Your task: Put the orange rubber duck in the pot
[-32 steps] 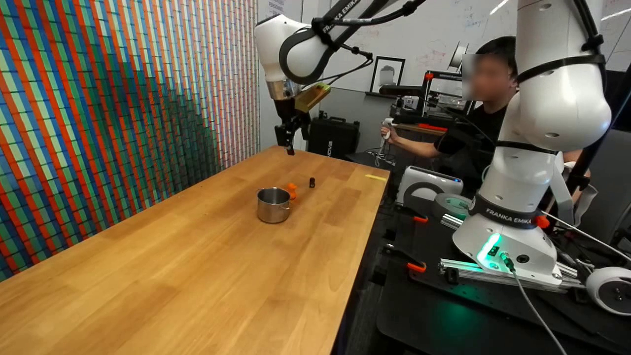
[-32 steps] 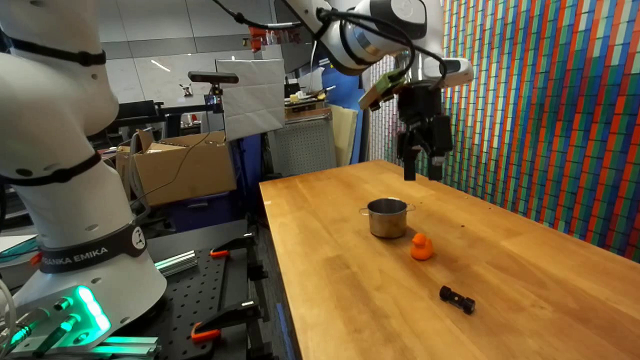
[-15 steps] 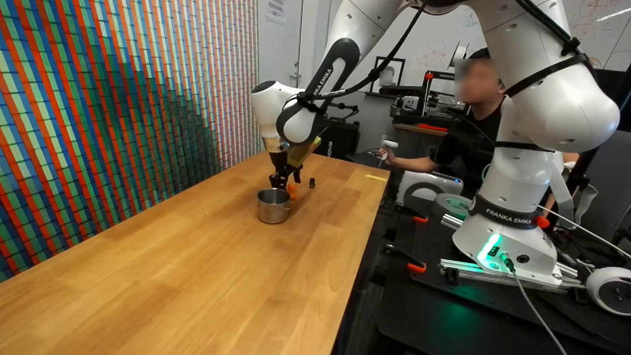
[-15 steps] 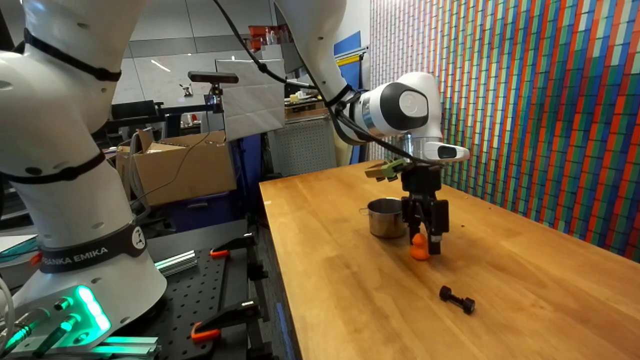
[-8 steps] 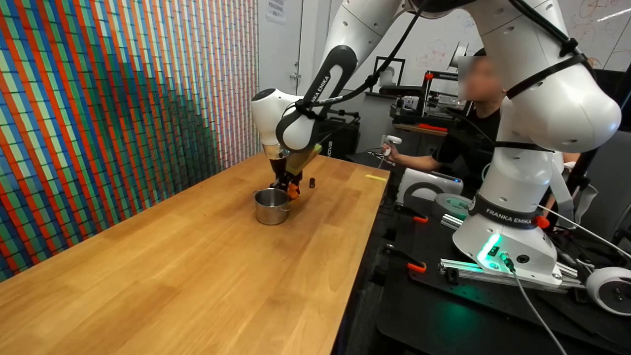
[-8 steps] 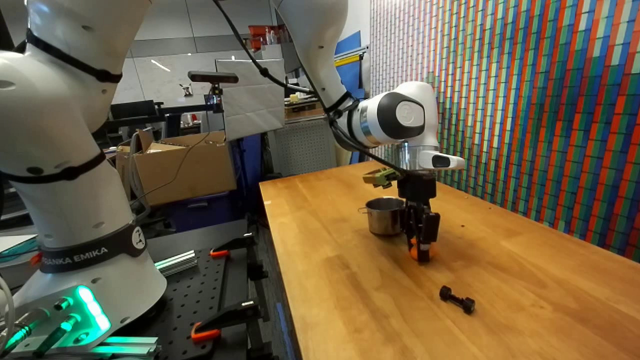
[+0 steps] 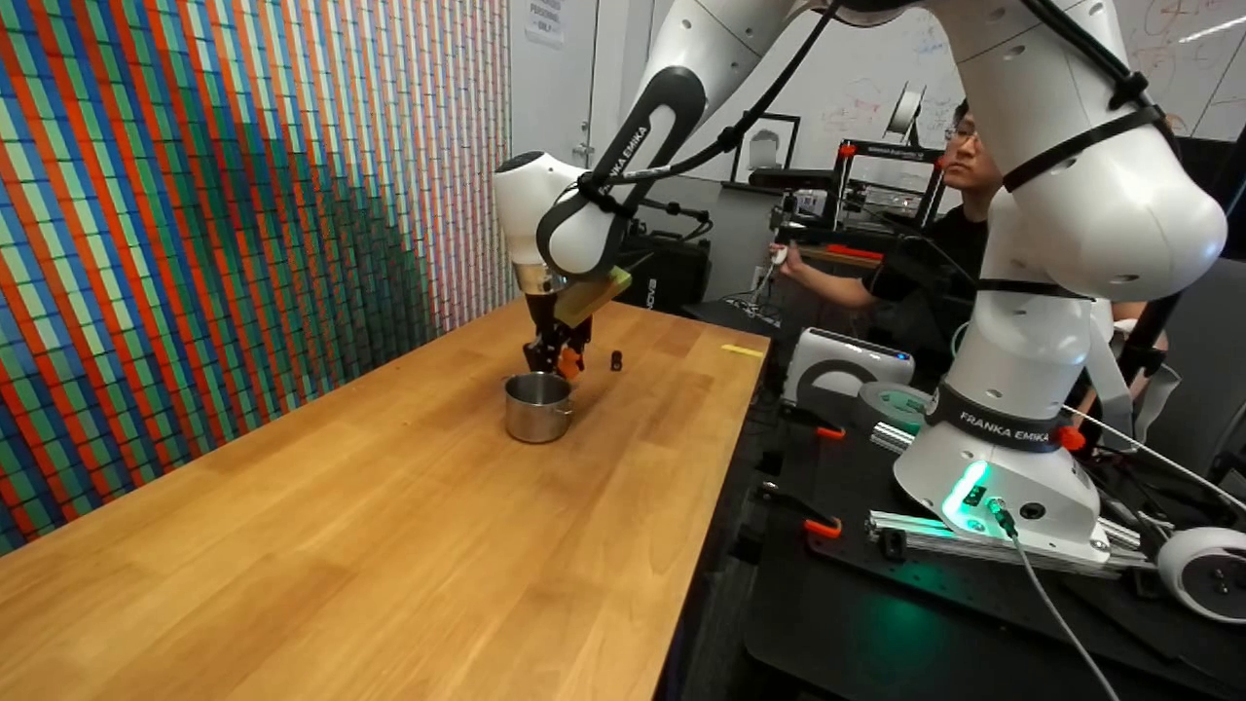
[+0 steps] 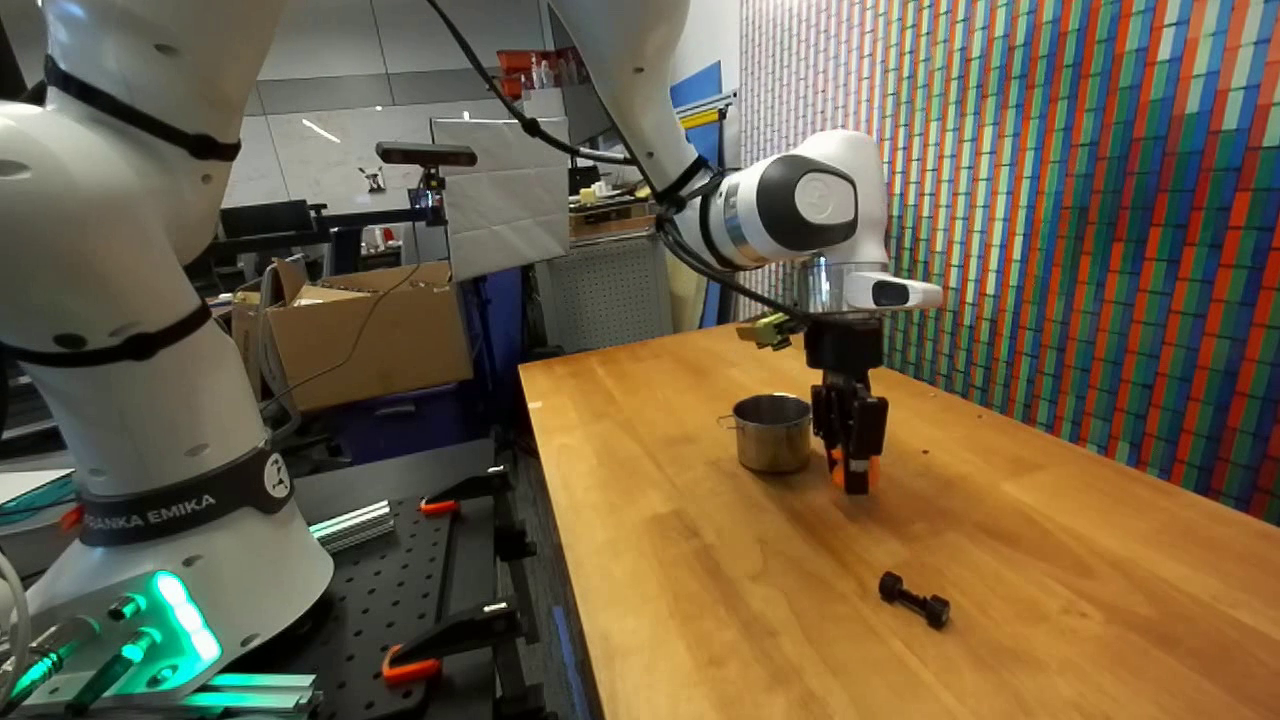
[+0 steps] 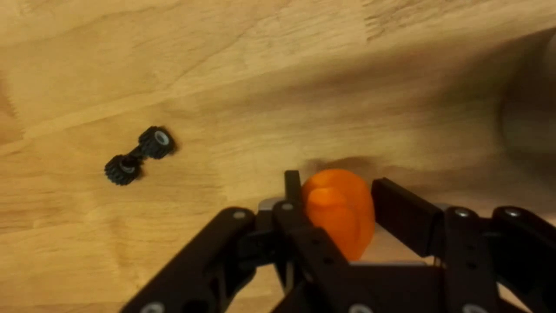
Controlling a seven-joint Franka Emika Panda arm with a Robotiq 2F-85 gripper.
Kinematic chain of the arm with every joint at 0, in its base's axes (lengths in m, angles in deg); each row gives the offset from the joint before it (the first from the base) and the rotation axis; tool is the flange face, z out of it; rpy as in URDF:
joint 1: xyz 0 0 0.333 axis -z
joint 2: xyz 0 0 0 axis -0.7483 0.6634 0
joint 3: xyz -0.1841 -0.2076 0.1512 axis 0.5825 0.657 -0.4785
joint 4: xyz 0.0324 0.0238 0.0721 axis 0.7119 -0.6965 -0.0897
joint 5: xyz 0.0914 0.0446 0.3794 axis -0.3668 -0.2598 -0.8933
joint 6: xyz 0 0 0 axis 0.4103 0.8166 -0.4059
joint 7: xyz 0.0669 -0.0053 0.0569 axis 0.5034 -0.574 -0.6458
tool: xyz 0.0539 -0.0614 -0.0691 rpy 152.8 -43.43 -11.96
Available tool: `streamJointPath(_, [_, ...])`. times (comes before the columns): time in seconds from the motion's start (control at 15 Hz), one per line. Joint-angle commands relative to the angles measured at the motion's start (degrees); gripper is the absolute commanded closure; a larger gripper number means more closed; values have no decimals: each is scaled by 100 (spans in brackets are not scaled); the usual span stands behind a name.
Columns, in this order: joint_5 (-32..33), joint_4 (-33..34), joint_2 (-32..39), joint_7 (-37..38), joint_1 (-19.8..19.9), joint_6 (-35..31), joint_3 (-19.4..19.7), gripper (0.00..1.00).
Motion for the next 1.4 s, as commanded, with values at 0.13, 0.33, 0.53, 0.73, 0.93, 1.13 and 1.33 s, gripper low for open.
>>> streamJointPath(0.13, [-301,-61,-846,-213,-8,642,-118,80])
streamJointPath(0.33, [-536,-186,-1135,-289,-17,884,-374,80])
streamJointPath(0.53, [-778,-306,-1222,-268,-100,964,-664,80])
streamJointPath(0.73, [-910,-338,-1110,-147,-260,916,-872,80])
streamJointPath(0.93, [-890,-248,-916,-19,-443,886,-924,80])
streamJointPath(1.13, [-808,-133,-740,72,-559,886,-866,80])
streamJointPath(1.33, [-789,36,-601,106,-548,921,-777,80])
